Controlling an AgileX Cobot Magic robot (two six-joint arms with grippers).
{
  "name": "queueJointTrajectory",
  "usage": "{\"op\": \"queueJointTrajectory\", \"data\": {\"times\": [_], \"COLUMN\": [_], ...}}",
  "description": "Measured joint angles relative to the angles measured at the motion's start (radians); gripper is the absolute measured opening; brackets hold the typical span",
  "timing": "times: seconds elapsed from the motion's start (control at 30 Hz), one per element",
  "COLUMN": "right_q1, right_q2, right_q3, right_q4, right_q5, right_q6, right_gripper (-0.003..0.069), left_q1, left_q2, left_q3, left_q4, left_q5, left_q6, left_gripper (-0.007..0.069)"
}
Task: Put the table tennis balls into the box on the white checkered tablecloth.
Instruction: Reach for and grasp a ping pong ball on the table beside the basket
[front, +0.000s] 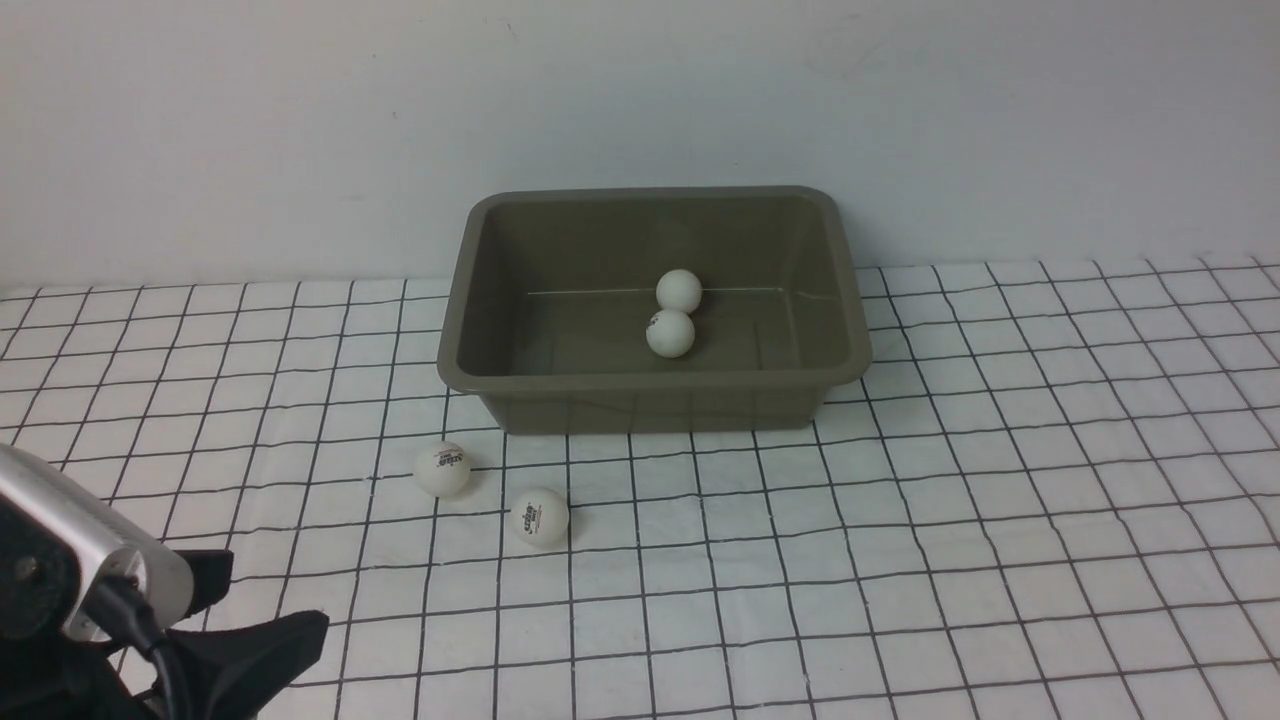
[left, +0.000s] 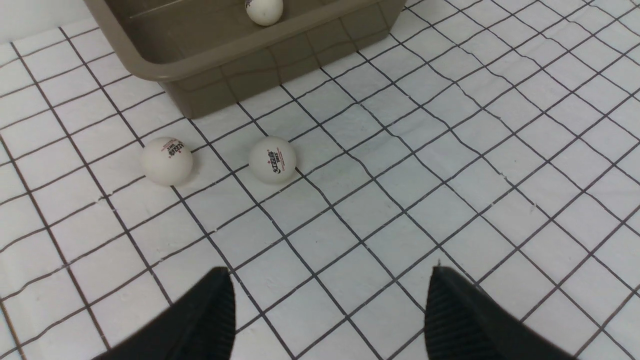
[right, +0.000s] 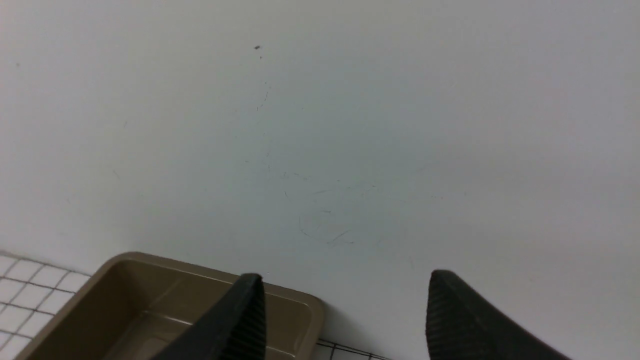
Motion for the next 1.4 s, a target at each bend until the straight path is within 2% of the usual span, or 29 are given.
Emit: {"op": "queueJointTrajectory", "data": {"times": [0.13, 0.33, 0.43, 0.53, 0.77, 0.83, 0.93, 1.17, 1.4], "right_q1": [0.000, 0.000, 0.000, 0.000, 0.000, 0.000, 0.000, 0.000, 0.000], "right_q2": [-0.088, -0.256, -0.339, -0.403, -0.543, -0.580, -0.612, -0.624, -0.624], "right_q3": [0.000, 0.047, 0.171, 0.374, 0.727, 0.776, 0.809, 0.811, 0.814], "right_q4": [-0.047, -0.075, -0.037, 0.038, 0.098, 0.102, 0.108, 0.140, 0.143], "right_q5": [0.061, 0.117, 0.125, 0.092, 0.008, -0.017, -0.033, -0.042, -0.043], "right_q6": [-0.070, -0.092, -0.128, -0.220, -0.321, -0.327, -0.328, -0.329, -0.338], "right_gripper": [0.0398, 0.0398, 0.0398, 0.0398, 0.0398, 0.0398, 0.0398, 0.0398, 0.0398], "left_q1": [0.000, 0.000, 0.000, 0.000, -0.001, -0.003, -0.003, -0.008, -0.070], "left_q2": [0.000, 0.000, 0.000, 0.000, 0.047, 0.128, 0.249, 0.702, 0.893], "left_q3": [0.000, 0.000, 0.000, 0.000, 0.000, -0.017, -0.055, -0.268, -0.368], "left_q4": [-0.001, -0.001, -0.004, -0.035, -0.248, -0.344, -0.374, -0.296, -0.231], "left_q5": [-0.001, -0.002, -0.016, -0.047, -0.069, -0.064, -0.037, 0.004, -0.030], "left_q6": [0.000, 0.000, 0.000, 0.010, 0.120, 0.198, 0.237, 0.260, 0.270], "left_gripper": [0.0461, 0.0461, 0.0461, 0.0461, 0.0461, 0.0461, 0.0461, 0.0461, 0.0461]}}
